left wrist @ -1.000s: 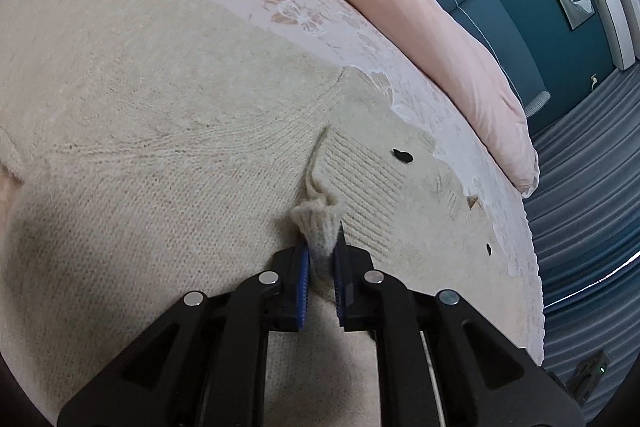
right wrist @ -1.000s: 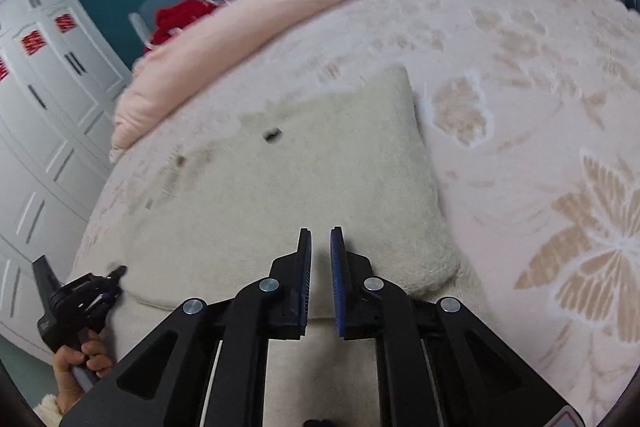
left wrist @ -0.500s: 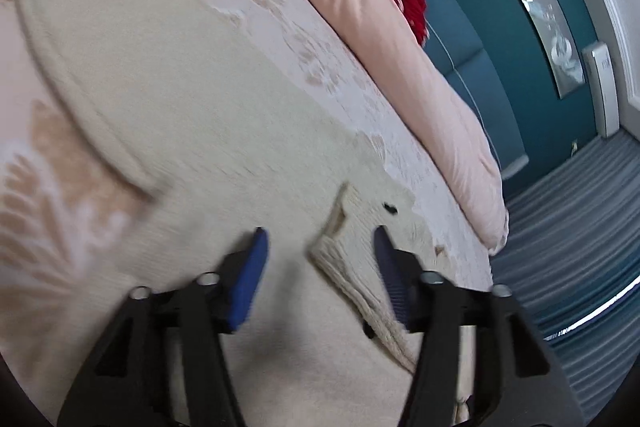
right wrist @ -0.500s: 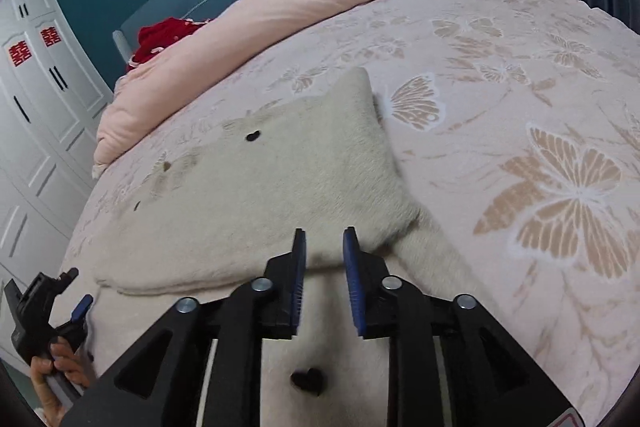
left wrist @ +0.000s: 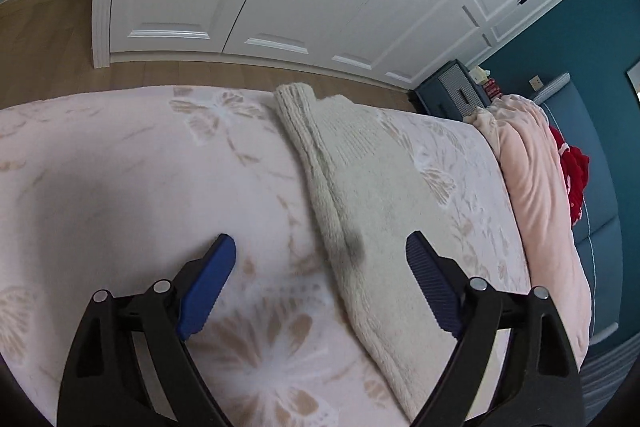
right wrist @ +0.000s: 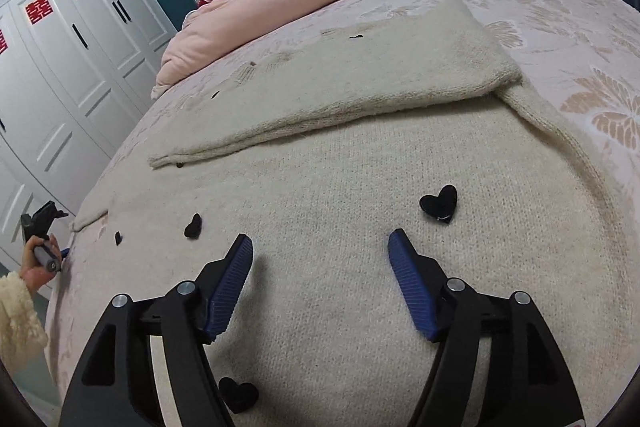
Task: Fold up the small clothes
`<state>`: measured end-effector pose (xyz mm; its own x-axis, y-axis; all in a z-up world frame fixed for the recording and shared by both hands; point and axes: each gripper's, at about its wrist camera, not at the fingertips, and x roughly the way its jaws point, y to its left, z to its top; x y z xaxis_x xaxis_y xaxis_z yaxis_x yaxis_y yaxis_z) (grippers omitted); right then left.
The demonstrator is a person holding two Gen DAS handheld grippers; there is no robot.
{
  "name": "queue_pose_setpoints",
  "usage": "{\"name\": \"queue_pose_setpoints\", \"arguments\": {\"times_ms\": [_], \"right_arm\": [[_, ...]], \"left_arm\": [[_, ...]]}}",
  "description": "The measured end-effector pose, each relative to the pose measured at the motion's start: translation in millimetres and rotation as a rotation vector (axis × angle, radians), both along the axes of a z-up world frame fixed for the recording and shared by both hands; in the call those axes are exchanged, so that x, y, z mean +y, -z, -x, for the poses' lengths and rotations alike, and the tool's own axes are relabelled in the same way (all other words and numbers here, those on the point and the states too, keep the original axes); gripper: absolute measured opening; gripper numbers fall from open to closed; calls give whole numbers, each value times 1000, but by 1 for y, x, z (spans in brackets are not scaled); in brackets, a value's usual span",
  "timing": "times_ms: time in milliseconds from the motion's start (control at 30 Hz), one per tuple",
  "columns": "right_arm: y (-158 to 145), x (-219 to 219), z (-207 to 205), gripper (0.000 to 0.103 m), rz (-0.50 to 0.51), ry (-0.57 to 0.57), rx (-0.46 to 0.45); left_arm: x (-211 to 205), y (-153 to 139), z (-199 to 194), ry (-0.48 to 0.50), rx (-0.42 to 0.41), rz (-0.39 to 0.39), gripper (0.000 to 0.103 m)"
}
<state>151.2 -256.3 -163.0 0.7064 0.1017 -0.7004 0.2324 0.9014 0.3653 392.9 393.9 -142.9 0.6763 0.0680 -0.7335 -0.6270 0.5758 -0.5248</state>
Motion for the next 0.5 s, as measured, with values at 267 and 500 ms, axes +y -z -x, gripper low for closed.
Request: {"name": "queue_pose_setpoints", "arguments": {"times_ms": [267, 500], "right_arm": [[3, 7, -1, 78, 30, -18, 3], [4, 5, 0, 81, 19, -25, -11]], "left_arm": [[-27, -29, -25, 169, 1, -96, 11], [-189, -146, -13, 556, -281, -209, 9]]}}
